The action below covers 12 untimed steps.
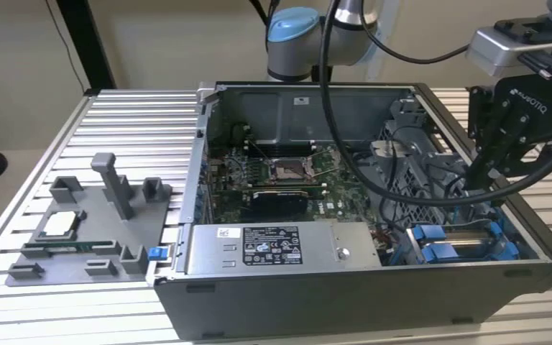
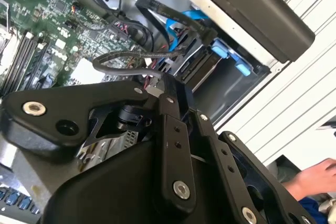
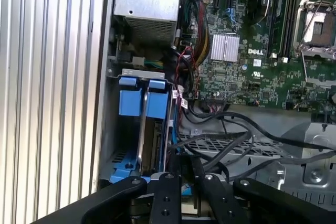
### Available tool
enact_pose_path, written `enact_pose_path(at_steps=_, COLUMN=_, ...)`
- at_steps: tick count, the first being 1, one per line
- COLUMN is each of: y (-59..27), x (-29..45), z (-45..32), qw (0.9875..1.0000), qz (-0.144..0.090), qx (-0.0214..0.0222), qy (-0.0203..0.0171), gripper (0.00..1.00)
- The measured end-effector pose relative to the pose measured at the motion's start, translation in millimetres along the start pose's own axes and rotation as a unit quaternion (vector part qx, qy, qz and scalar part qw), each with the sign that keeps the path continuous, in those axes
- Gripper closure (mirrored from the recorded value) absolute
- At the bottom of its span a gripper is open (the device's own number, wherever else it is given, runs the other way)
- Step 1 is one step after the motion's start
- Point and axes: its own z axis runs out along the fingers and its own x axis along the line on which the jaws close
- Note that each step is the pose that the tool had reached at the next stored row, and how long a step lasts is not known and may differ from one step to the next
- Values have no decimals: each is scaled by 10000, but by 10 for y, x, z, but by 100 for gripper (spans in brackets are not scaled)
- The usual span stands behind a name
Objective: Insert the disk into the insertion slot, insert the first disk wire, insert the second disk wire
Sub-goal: 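Insert the first disk wire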
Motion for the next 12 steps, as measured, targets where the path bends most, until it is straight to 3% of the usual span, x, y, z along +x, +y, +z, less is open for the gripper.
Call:
enact_pose_path(at_steps=5, y=-72, x=26, z=6, qw=10000, qz=0, qx=-5, qy=-1, gripper=100)
enact_pose_path(at_steps=12, y=-80, x=27, z=11, qw=10000, qz=0, qx=-5, qy=-1, gripper=100)
